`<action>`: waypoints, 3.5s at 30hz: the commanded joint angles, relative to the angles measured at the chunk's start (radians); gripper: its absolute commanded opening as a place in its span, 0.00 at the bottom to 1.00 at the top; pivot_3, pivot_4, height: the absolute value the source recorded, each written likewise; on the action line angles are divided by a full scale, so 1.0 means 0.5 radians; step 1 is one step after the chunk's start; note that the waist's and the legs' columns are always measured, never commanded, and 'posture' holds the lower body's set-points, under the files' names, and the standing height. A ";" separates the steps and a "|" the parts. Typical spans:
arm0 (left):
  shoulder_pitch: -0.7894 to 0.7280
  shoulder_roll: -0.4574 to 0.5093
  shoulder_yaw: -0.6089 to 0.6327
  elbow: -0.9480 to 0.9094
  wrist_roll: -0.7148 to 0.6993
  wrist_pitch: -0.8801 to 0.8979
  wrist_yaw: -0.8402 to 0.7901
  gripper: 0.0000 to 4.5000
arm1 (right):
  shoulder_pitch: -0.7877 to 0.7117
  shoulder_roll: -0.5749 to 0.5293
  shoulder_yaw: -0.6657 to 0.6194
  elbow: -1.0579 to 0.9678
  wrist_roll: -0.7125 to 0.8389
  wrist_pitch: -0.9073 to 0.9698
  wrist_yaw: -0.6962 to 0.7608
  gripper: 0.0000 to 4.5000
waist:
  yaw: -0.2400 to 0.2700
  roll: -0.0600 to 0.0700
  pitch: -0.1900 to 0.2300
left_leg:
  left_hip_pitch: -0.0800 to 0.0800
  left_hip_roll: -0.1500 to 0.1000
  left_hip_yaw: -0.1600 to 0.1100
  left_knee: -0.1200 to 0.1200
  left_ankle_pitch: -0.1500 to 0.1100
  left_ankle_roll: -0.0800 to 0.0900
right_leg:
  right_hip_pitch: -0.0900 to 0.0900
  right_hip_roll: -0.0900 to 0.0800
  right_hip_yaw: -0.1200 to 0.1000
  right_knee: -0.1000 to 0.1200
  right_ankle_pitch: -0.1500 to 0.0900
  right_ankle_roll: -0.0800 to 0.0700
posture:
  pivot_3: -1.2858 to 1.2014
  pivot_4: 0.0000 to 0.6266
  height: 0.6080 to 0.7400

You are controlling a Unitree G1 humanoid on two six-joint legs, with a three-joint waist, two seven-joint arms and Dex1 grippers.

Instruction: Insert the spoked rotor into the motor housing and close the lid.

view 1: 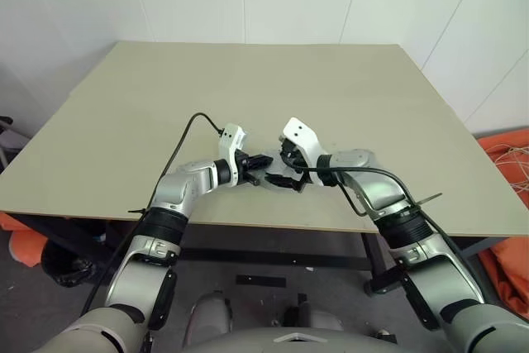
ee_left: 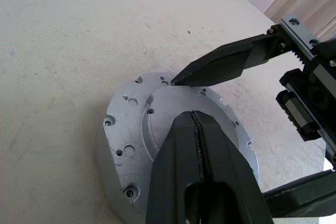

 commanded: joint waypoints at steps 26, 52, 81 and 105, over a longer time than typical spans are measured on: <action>0.012 -0.013 -0.024 -0.028 0.016 0.047 -0.005 0.00 | -0.280 0.515 -1.502 0.196 0.960 1.885 -0.943 1.00 | 0.029 0.004 0.000 | -0.004 -0.001 0.001 -0.004 0.004 -0.007 | -0.006 -0.001 0.000 0.000 0.006 -0.015 | 0.52 0.00 1.00; 0.048 -0.004 -0.036 -0.103 0.008 0.095 -0.013 0.00 | -0.215 0.630 -1.802 0.482 1.297 1.885 -1.394 1.00 | 0.044 0.007 0.000 | -0.001 -0.001 0.003 -0.012 0.009 -0.015 | -0.007 0.000 0.000 0.000 -0.003 0.000 | 0.52 0.00 1.00; 0.056 -0.021 -0.050 -0.127 0.003 0.113 -0.019 0.00 | -0.315 0.856 -2.081 0.388 1.592 1.885 -1.463 1.00 | 0.037 0.008 0.001 | 0.000 0.000 0.005 -0.019 0.011 -0.020 | -0.012 0.000 0.000 0.001 -0.006 -0.003 | 0.52 0.00 1.00; 0.073 -0.031 -0.037 -0.150 0.004 0.114 -0.012 0.00 | -0.287 0.824 -1.971 0.379 1.698 1.885 -1.510 0.27 | 0.042 0.009 0.001 | -0.006 -0.001 0.005 -0.027 0.015 -0.025 | -0.021 0.000 0.000 0.001 -0.001 -0.017 | 0.52 0.00 1.00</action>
